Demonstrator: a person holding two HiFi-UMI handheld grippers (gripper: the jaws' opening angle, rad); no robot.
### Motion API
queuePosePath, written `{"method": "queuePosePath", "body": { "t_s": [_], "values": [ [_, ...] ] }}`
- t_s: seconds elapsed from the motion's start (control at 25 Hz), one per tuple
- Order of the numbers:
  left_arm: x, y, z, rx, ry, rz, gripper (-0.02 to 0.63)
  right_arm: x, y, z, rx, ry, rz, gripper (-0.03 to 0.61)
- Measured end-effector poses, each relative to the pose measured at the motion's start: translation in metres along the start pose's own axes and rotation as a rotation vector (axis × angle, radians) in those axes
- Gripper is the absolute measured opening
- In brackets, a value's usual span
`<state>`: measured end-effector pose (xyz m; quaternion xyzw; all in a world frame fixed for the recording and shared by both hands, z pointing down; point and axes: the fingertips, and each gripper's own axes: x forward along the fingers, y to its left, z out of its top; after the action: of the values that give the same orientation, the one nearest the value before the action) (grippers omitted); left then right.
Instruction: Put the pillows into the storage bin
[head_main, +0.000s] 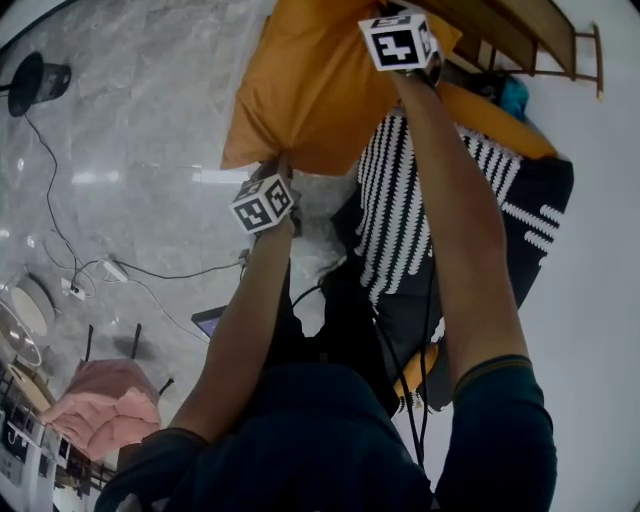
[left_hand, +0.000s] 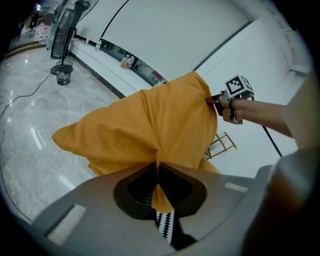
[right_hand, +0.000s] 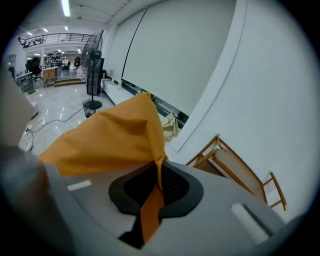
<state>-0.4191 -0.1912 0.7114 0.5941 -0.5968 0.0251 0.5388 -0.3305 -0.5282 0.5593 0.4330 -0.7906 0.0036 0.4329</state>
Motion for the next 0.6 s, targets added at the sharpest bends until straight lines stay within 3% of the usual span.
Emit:
{"method": "queuePosePath", "body": {
  "t_s": [0.16,0.24,0.28,0.32,0.36,0.44,0.6],
  "values": [
    [0.008,0.008,-0.005,-0.021,0.017,0.018,0.011,0.021,0.013,0.003,-0.041,0.021,0.012,0.029],
    [0.019,0.018,-0.016,-0.082,0.060,0.012,0.024,0.038,0.026,0.000,-0.053,0.038,0.045,0.034],
    [0.027,0.023,-0.027,-0.138,0.098,-0.004,0.057,0.049,0.033,-0.003,-0.061,0.060,0.069,0.044],
    [0.034,0.027,-0.037,-0.194,0.136,-0.020,0.148,0.058,0.040,-0.008,-0.066,0.092,0.089,0.076],
    [0.039,0.029,-0.044,-0.226,0.161,-0.028,0.152,0.065,0.045,-0.015,-0.066,0.128,0.099,0.121],
    [0.042,0.028,-0.046,-0.186,0.174,-0.032,0.137,0.070,0.053,-0.028,-0.056,0.199,0.097,0.135],
    [0.038,0.021,-0.012,-0.021,0.118,-0.044,0.120,0.059,0.065,-0.049,-0.035,0.253,0.088,0.135]
  ]
}}
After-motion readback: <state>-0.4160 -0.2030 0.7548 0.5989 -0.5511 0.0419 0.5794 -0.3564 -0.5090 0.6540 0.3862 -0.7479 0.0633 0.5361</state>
